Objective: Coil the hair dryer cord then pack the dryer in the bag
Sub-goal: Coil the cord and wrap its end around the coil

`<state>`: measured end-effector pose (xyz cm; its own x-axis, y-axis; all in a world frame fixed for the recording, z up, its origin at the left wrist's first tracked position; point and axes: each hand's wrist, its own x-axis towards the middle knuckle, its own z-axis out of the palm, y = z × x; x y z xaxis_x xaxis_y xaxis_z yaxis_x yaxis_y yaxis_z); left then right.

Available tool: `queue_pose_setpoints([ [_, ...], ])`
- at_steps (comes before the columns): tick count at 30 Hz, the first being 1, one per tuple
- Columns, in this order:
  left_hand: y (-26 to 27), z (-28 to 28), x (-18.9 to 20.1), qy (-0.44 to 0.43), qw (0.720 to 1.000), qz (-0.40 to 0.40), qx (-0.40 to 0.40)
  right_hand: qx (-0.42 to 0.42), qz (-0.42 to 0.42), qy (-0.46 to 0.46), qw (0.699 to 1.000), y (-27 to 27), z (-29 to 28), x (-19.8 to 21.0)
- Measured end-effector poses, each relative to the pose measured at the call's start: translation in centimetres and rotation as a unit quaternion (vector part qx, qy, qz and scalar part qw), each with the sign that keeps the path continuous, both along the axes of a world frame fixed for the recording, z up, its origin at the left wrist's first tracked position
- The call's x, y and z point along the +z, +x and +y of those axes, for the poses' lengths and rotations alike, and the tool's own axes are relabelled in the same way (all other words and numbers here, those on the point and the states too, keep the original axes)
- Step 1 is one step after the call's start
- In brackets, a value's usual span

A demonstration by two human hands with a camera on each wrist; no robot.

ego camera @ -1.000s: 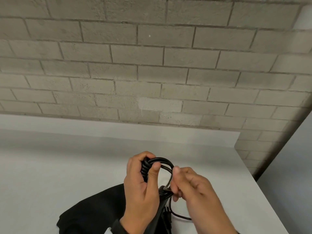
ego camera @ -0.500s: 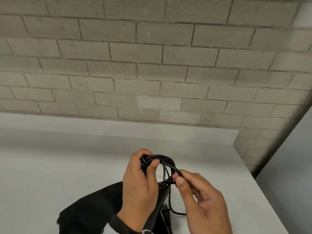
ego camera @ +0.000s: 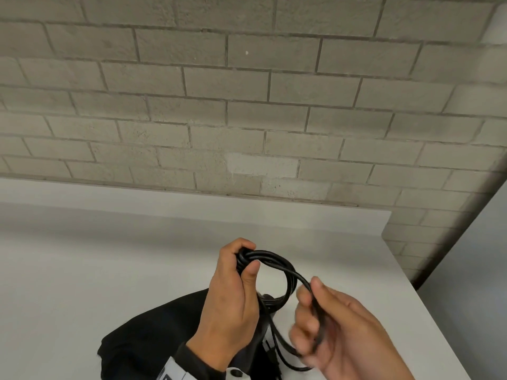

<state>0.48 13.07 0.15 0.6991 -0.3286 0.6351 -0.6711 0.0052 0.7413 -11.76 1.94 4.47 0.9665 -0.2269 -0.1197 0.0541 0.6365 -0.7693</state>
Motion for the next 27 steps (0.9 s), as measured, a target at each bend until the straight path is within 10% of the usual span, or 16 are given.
queue_pose_setpoints([
  [4, 0.0, -0.2, -0.3, -0.01, 1.0, -0.016, 0.018, 0.083, -0.027, -0.196, 0.977, -0.9, -0.7, -0.5],
  [8, 1.2, -0.2, -0.6, -0.038, 0.997, -0.023, 0.065, -0.062, -0.118, -0.412, 0.902, -0.6, -0.9, -5.0],
  [13, 0.9, -0.6, -0.9, -0.043, 0.997, -0.028, 0.056, -0.118, -0.152, -0.293, 0.937, -0.6, 0.9, -7.4],
  [19, 1.5, -0.5, -0.9, -0.048, 0.996, -0.03, 0.066, -0.049, -0.115, 0.064, 0.99, -2.2, -3.5, -5.5],
  [25, 1.8, -0.2, -0.8, -0.059, 0.995, -0.027, 0.07, -0.01, 0.071, -0.252, 0.965, -4.6, -3.4, -7.8],
  [27, 1.7, -0.3, -0.7, -0.058, 0.996, -0.024, 0.069, -0.07, 0.136, -0.216, 0.964, -4.9, -3.4, -7.3],
])
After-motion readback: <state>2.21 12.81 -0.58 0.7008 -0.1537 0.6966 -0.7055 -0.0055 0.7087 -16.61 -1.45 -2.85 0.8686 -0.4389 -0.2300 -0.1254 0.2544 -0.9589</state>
